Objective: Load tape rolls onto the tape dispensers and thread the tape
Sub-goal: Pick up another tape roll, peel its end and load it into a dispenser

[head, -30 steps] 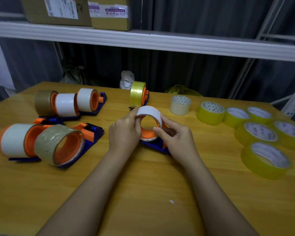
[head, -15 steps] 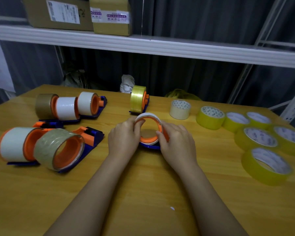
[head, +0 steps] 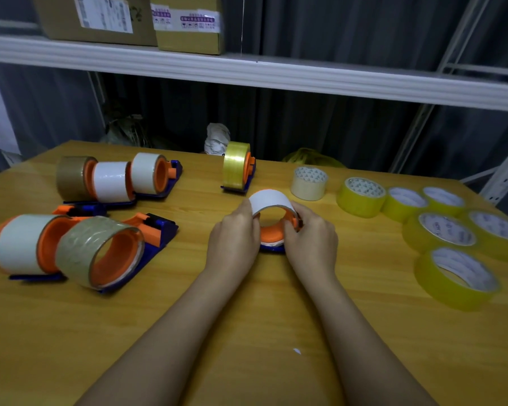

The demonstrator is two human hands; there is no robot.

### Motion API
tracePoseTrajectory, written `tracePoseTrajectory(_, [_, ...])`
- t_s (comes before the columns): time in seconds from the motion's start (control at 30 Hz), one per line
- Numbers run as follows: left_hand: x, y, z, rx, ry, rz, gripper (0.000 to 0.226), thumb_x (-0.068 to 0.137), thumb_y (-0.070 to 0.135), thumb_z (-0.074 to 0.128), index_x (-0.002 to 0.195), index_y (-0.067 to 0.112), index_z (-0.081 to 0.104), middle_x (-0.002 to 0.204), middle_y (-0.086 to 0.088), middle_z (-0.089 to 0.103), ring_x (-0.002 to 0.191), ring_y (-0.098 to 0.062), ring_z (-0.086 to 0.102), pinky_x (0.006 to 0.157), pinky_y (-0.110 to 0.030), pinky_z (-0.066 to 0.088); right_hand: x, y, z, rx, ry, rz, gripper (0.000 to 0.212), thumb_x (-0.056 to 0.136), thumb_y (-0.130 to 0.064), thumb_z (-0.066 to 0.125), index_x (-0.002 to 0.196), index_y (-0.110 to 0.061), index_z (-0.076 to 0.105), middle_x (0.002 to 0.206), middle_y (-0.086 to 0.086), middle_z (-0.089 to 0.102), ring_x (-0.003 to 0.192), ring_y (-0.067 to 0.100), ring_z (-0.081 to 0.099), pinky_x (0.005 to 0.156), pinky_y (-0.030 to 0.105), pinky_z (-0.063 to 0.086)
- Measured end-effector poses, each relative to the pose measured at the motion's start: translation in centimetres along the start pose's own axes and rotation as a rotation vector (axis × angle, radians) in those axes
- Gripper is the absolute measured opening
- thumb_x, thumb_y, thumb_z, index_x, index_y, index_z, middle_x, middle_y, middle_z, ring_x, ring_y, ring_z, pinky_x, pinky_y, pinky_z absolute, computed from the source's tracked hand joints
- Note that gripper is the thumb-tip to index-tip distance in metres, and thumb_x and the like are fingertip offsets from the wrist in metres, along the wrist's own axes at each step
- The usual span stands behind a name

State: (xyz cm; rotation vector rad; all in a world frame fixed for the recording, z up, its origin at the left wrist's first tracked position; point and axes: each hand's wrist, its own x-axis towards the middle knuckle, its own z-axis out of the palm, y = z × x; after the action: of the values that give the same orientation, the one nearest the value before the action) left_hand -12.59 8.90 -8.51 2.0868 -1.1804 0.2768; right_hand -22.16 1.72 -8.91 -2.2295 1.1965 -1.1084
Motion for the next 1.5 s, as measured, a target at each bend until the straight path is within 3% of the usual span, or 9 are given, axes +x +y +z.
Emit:
tracePoseTrajectory(0.27, [0.2, 1.0, 0.4, 0.227, -0.021, 0.06, 0.044, 0.102, 0.035, 0.036, 0.14, 0.014, 0.04, 0.109, -0.006, 0.067, 0.091, -0.027, 0.065, 0.065, -0.031, 0.041, 0.4, 0.7, 0.6, -0.019, 0.105, 0.029, 0.035, 0.096, -0.02, 0.055, 0.13, -0.021, 0.061, 0.1, 0.008, 0.073, 0.088, 0.026, 0.066, 0.069, 0.03, 0.044])
tracePoseTrajectory(0.43, [0.9, -0.4, -0.4, -0.427, 0.022, -0.066, 0.047, 0.091, 0.059, 0.04, 0.117, 0.024, 0.059, 0.111, 0.007, 0.064, 0.105, -0.011, 0.058, 0.081, -0.029, 0.047, 0.9, 1.5, -0.5, 0.209, 0.173, 0.029, 0.032, 0.093, -0.008, 0.056, 0.121, -0.015, 0.068, 0.105, 0.006, 0.073, 0.094, 0.017, 0.066, 0.073, 0.016, 0.042])
tracePoseTrajectory(0.57, [1.6, -0.4, -1.8, -0.874, -0.264, -0.273, 0.031, 0.1, 0.044, 0.036, 0.091, 0.03, 0.063, 0.094, 0.013, 0.065, 0.092, 0.0, 0.059, 0.079, -0.014, 0.044, 0.6, 1.1, -0.7, 0.482, 0.085, 0.005, 0.033, 0.089, 0.003, 0.056, 0.114, -0.013, 0.071, 0.101, -0.019, 0.066, 0.093, -0.02, 0.056, 0.079, 0.0, 0.04])
tracePoseTrajectory(0.73, [1.1, -0.2, -2.1, -0.889, -0.274, -0.192, 0.024, 0.102, 0.032, 0.037, 0.103, 0.029, 0.06, 0.098, 0.011, 0.064, 0.094, -0.002, 0.059, 0.083, -0.019, 0.046, 0.7, 0.6, -0.7, 0.763, -0.148, 0.124, 0.033, 0.094, 0.002, 0.052, 0.117, -0.018, 0.063, 0.12, 0.003, 0.065, 0.114, 0.012, 0.059, 0.093, 0.018, 0.049])
tracePoseTrajectory(0.87, [0.4, -0.1, -1.3, -0.819, -0.163, -0.115, 0.028, 0.103, 0.025, 0.035, 0.103, 0.016, 0.061, 0.092, 0.004, 0.063, 0.083, -0.002, 0.057, 0.07, -0.021, 0.046, 0.7, -0.1, -1.3, 0.982, -0.217, 0.224, 0.031, 0.084, -0.034, 0.052, 0.115, -0.034, 0.054, 0.123, 0.002, 0.059, 0.11, 0.016, 0.057, 0.089, 0.031, 0.048])
tracePoseTrajectory(1.07, [-0.6, 0.8, 0.2, -0.637, -0.012, 0.236, 0.02, 0.098, 0.018, 0.036, 0.094, 0.017, 0.055, 0.085, 0.012, 0.051, 0.08, 0.006, 0.048, 0.069, -0.008, 0.036, 0.1, -0.9, -1.7, 0.744, -0.264, 0.272, 0.054, 0.072, -0.079, 0.049, 0.116, -0.05, 0.038, 0.119, -0.009, 0.054, 0.106, 0.016, 0.058, 0.087, 0.036, 0.053])
tracePoseTrajectory(1.17, [-0.5, 0.4, 0.4, -0.64, 0.008, 0.167, 0.024, 0.099, 0.021, 0.035, 0.095, 0.013, 0.057, 0.083, 0.009, 0.054, 0.078, 0.003, 0.05, 0.068, -0.011, 0.038, 0.1, -0.5, -2.3, 0.682, -0.424, 0.227, 0.068, 0.066, -0.075, 0.047, 0.127, -0.049, 0.029, 0.115, -0.015, 0.053, 0.102, 0.007, 0.057, 0.079, 0.024, 0.049])
tracePoseTrajectory(1.3, [-0.2, 0.7, -1.1, -0.823, -0.133, -0.147, 0.029, 0.103, 0.028, 0.036, 0.095, 0.016, 0.062, 0.09, -0.008, 0.064, 0.08, -0.015, 0.061, 0.072, -0.035, 0.05, 0.0, 0.7, -2.3, 0.47, -0.508, 0.067, 0.109, 0.057, -0.072, 0.074, 0.141, -0.056, 0.007, 0.147, -0.01, 0.034, 0.129, 0.015, 0.043, 0.103, 0.037, 0.043])
tracePoseTrajectory(1.5, [0.6, 0.6, -2.0, -0.985, -0.151, -0.211, 0.028, 0.102, 0.032, 0.035, 0.097, 0.027, 0.062, 0.089, 0.005, 0.066, 0.076, 0.005, 0.063, 0.062, -0.013, 0.05, -0.1, 0.7, -1.7, 0.229, -0.421, -0.107, 0.123, 0.068, -0.037, 0.085, 0.142, -0.056, -0.012, 0.149, -0.008, 0.034, 0.125, 0.017, 0.048, 0.093, 0.037, 0.049])
